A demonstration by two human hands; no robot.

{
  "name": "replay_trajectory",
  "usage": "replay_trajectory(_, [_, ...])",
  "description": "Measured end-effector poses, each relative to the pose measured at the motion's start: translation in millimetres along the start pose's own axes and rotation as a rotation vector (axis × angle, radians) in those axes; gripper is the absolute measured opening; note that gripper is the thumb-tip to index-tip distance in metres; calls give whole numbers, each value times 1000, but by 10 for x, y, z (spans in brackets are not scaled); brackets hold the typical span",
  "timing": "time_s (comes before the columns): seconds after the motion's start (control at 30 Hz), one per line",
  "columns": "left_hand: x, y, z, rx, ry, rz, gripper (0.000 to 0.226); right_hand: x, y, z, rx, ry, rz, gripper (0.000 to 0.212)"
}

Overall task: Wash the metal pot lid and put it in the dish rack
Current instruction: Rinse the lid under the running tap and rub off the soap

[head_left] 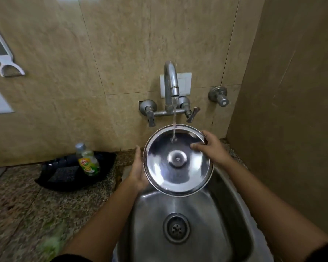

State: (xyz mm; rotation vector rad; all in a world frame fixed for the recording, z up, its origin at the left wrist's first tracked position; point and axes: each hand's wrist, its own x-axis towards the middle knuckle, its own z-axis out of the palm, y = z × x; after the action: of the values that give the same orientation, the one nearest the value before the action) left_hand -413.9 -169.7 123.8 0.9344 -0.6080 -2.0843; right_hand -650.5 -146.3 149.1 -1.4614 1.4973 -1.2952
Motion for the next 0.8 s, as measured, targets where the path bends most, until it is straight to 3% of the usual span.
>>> replay_trajectory(0.1, [-68, -2, 22, 121, -8, 53, 64, 45, 162, 44, 56, 18, 156, 35])
replay_trajectory(0.17, [-59, -35, 36, 184, 47, 148, 51, 20, 207, 125, 30, 104, 210, 26])
replay_trajectory(0.2, [-40, -65, 48, 224, 111, 191, 47, 18, 230, 169, -92, 167, 198, 23])
replay_trajectory(0.3, [61, -194, 37, 350, 191, 226, 51, 3, 238, 383, -833, 261, -19, 41])
replay_trajectory(0.4, [141, -318, 120, 315, 179, 218, 56, -117, 131, 798, -893, 68, -253, 60])
replay_trajectory(0.5, [160, -273, 166, 253, 184, 261, 56, -457, 169, 1007, -879, -251, -454, 59])
replay_trajectory(0.57, [146, -176, 127, 242, 274, 280, 59, -690, 346, 850, -968, -373, -503, 60])
replay_trajectory(0.63, [66, -91, 103, 300, 366, 324, 53, -771, 575, 585, -1034, -378, -451, 64])
replay_trajectory(0.73, [-53, -67, 98, 330, 403, 346, 48, -579, 709, 317, -1090, -171, -216, 68])
replay_trajectory(0.8, [-63, -107, 87, 314, 401, 332, 46, -327, 611, 359, -1099, -56, -161, 71])
